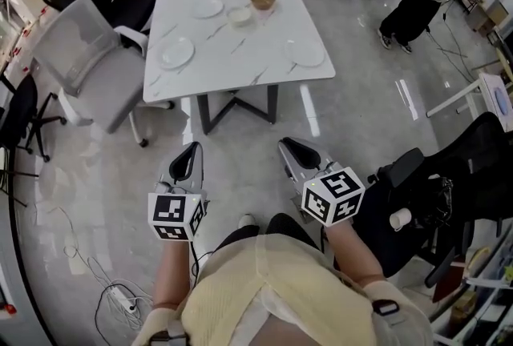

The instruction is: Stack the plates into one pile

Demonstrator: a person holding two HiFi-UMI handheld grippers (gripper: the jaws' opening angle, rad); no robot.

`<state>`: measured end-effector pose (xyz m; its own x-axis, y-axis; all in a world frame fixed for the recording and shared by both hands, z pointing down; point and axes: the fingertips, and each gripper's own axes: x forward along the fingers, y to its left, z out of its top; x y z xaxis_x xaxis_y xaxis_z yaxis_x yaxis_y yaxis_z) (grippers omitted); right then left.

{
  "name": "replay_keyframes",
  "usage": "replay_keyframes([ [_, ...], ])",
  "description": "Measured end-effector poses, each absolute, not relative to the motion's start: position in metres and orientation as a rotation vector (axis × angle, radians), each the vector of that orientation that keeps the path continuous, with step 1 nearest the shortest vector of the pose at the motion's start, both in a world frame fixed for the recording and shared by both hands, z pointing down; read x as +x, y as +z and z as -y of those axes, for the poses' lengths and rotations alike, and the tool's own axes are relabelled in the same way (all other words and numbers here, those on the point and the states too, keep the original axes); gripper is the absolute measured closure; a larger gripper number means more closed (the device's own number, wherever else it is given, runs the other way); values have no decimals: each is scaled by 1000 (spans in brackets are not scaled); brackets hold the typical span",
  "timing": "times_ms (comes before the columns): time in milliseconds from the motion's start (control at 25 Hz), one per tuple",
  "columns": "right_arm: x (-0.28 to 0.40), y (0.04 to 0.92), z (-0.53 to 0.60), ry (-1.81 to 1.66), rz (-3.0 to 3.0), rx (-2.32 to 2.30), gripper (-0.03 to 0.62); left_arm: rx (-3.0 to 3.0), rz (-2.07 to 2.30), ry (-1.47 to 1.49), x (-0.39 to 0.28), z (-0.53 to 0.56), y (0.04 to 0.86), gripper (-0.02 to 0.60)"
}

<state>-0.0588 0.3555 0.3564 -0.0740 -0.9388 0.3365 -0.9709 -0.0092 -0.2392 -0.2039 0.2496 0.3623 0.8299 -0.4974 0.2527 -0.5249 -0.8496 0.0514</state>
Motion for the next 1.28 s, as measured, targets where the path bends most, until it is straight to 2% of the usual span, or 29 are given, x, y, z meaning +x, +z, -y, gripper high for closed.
replay_keyframes([
  [40,-62,357,-353,643,2162,2074,553,2887,802,357,-205,-250,365,580],
  [280,-68,362,-341,668,2182,2048,543,2876,777,374,-203,-243,378,580],
  [720,-30,371,-285,695,2239,2010,492,2845,813,366,-173,-197,387,580],
  [1000,15,380,-236,744,2248,1952,458,2780,785,364,-122,-154,399,580],
  [1280,81,390,-202,803,2181,2003,457,2782,747,357,-59,-120,401,580],
])
